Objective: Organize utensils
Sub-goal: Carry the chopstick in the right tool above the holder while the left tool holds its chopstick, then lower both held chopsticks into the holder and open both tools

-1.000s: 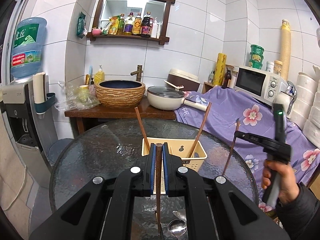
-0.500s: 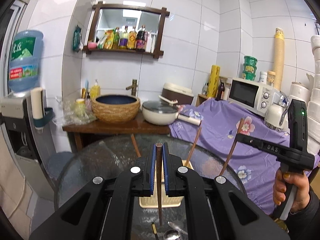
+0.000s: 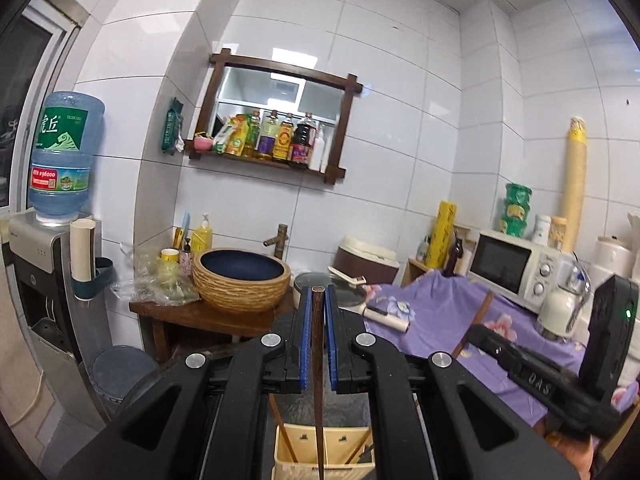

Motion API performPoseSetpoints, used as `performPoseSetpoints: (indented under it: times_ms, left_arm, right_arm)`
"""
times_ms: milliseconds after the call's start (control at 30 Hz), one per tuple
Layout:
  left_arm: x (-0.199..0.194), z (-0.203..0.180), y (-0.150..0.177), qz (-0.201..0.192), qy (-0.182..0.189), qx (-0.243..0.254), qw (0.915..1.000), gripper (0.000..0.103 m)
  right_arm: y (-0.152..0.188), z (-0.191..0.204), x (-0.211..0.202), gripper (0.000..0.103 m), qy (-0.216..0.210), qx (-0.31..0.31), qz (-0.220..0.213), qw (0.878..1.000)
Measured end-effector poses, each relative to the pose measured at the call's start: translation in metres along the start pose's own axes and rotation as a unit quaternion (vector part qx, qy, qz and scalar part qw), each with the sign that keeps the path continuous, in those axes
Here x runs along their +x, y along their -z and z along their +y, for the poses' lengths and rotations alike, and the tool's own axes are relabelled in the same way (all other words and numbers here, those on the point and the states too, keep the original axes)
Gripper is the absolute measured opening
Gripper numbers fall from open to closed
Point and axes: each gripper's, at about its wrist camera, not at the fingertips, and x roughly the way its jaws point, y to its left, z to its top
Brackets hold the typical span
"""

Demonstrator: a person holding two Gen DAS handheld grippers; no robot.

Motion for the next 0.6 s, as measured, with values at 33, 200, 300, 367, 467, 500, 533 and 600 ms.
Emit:
performPoseSetpoints:
  times_ms: [33, 200, 300, 367, 467, 500, 533, 600]
  left_arm:
    - [0.006, 0.001, 0.001, -0.005, -0.006, -0.004, 1.0000, 0.006]
    - [0.032, 0.005, 0.017, -0.009, -0.025, -0.011, 0.9996, 0.006]
    - [0.046, 0.008, 0.034, 0.006, -0.034, -0.011, 0.9994, 0.006]
    - [0.055, 0.011, 0.046, 0.015, -0.040, -0.009, 0.9990, 0.006]
    - [0.067, 0.014, 0.066, 0.042, -0.039, -0.009, 0.9983, 0.006]
    - [0.070, 0.015, 0.072, 0.051, -0.038, -0.009, 0.9979, 0.006]
    - [0.073, 0.015, 0.079, 0.060, -0.037, -0.009, 0.9975, 0.006]
    - [0.078, 0.016, 0.089, 0.072, -0.037, -0.009, 0.9967, 0.006]
  right_arm:
    - [0.002, 0.000, 0.005, 0.007, 0.007, -0.003, 0.000, 1.000]
    - [0.020, -0.002, 0.030, 0.007, 0.032, -0.019, 0.003, 0.999]
    - [0.035, -0.006, 0.043, 0.007, 0.039, -0.021, 0.015, 0.999]
    - [0.046, -0.011, 0.052, 0.007, 0.043, -0.018, 0.027, 0.999]
    - [0.062, -0.019, 0.063, 0.007, 0.047, -0.010, 0.045, 0.998]
    - [0.067, -0.021, 0.066, 0.007, 0.047, -0.007, 0.050, 0.998]
    - [0.072, -0.024, 0.069, 0.007, 0.046, -0.002, 0.058, 0.997]
    - [0.080, -0.028, 0.074, 0.007, 0.045, 0.003, 0.067, 0.997]
